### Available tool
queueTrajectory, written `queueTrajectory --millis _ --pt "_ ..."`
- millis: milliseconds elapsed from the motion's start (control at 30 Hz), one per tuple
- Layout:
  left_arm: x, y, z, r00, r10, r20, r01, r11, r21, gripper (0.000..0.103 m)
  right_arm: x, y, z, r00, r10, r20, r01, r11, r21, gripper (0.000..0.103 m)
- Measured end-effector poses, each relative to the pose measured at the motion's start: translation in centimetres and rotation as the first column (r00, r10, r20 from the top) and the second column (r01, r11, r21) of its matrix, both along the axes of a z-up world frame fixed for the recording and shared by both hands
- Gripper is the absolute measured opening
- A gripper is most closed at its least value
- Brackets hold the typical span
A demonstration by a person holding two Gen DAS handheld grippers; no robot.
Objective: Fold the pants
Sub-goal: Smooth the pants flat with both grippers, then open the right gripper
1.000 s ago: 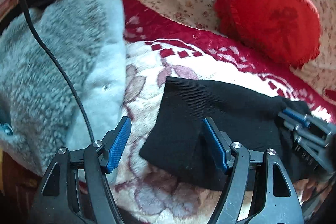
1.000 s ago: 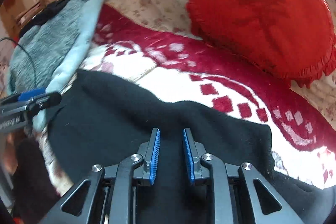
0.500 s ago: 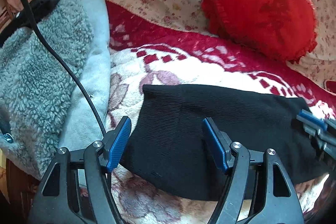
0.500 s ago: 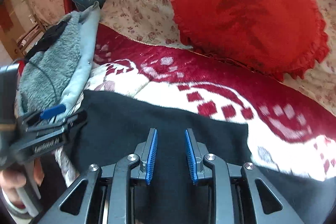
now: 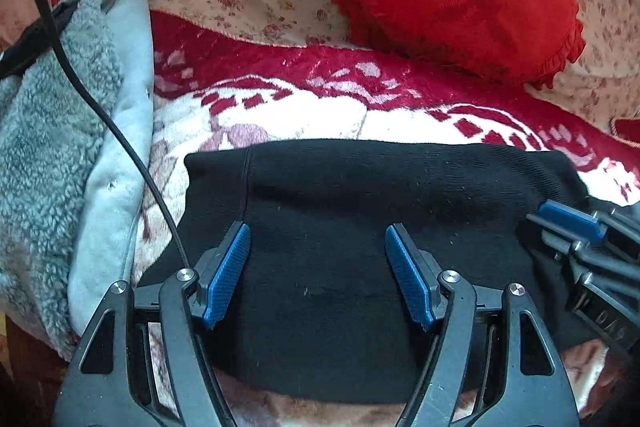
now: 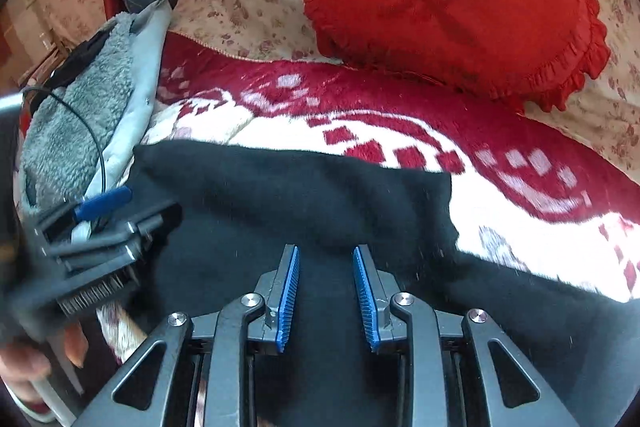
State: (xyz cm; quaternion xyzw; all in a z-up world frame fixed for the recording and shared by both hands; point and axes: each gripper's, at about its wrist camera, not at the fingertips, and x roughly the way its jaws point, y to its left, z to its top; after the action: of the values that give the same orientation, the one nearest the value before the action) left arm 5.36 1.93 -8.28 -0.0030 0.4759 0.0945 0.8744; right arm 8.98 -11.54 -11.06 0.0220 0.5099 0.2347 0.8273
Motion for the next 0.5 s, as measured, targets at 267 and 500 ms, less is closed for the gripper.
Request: queueTrajectory --millis 267,500 --pt "0.1 0.0 0.6 1.000 0.004 -0.004 -0.004 1.000 -0.020 0.070 -0.1 -1.0 1.0 1.000 -0.011 -0.022 0.012 0.999 0.040 0.029" --pt "-0.8 -2.8 2.1 0.998 -0.064 0.028 0.066 0.995 -0.077 0.070 -4.1 -6.4 1.5 0.996 -0.083 -0.046 0.084 0.996 0.024 0.030"
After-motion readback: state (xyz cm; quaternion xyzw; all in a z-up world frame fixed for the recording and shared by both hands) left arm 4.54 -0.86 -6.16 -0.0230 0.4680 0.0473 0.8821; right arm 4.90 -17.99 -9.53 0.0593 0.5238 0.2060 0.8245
